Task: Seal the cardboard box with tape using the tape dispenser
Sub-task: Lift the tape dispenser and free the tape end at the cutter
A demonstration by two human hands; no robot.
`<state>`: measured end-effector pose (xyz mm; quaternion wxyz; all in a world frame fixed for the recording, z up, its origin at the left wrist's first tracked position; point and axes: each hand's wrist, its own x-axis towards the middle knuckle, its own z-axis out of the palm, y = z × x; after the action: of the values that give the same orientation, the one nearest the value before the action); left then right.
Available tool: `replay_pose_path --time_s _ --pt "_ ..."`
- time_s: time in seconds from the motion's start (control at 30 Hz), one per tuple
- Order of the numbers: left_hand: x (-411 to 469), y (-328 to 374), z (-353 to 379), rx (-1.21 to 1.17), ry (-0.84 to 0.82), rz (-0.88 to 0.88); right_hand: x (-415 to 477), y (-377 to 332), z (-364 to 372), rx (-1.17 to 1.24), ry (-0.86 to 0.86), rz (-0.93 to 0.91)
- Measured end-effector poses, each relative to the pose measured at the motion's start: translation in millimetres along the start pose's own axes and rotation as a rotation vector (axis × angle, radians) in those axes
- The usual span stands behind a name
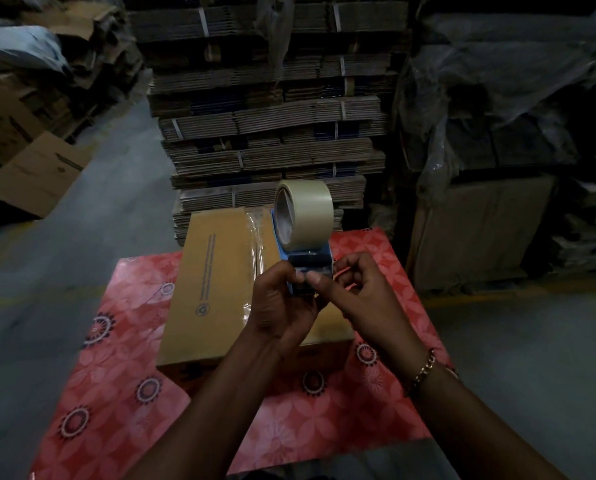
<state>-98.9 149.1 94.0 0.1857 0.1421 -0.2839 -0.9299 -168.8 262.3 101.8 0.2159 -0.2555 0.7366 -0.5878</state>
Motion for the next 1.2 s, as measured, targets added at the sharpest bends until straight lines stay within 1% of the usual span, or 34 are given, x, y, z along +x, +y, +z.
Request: replay_pose_path --time_s 0.07,0.13,0.27,0.37,0.47,0.57,0.77,0.97,1.1,1.2 --pt "-0.7 -1.5 0.6 -0.025 -0.039 0.004 1.0 -1.2 0.0 0.126 -0.021 0.027" --pt "-3.3 -1.5 3.5 -0.025 -0.083 0.02 0.6 -0.1 -3.2 0.201 -0.067 0.056" --pt "-5.3 0.0 4.8 -0.009 -0.071 0.01 1.0 2.4 -6.0 0.219 -0.086 0.054" --pt "-4.3 0.7 3.9 0.006 -0.04 0.01 0.4 1.9 -3.1 0.19 -0.045 0.002" --pt "-2.9 -2.6 3.4 -0.041 -0.006 0.009 1.4 3.7 1.8 0.108 0.002 -0.074" --pt "-2.4 -4.0 1.9 -0.064 0.008 -0.004 4.3 8.3 2.8 0.122 0.014 -0.094" --pt "-4.8 -1.8 -1.3 0.041 -0.013 -0.043 4.7 11.5 -1.7 0.087 0.014 -0.131" --pt "-11.2 4.0 -2.2 0.199 -0.166 -0.023 6.3 6.8 -12.8 0.067 -0.05 -0.154" --pt "-5.1 0.9 -5.9 0.158 -0.168 -0.013 7.5 4.3 -24.7 0.039 -0.117 -0.177" --pt "-4.1 -2.3 -7.7 0.148 -0.202 -0.012 7.8 2.1 -36.1 -0.066 -0.139 -0.239"
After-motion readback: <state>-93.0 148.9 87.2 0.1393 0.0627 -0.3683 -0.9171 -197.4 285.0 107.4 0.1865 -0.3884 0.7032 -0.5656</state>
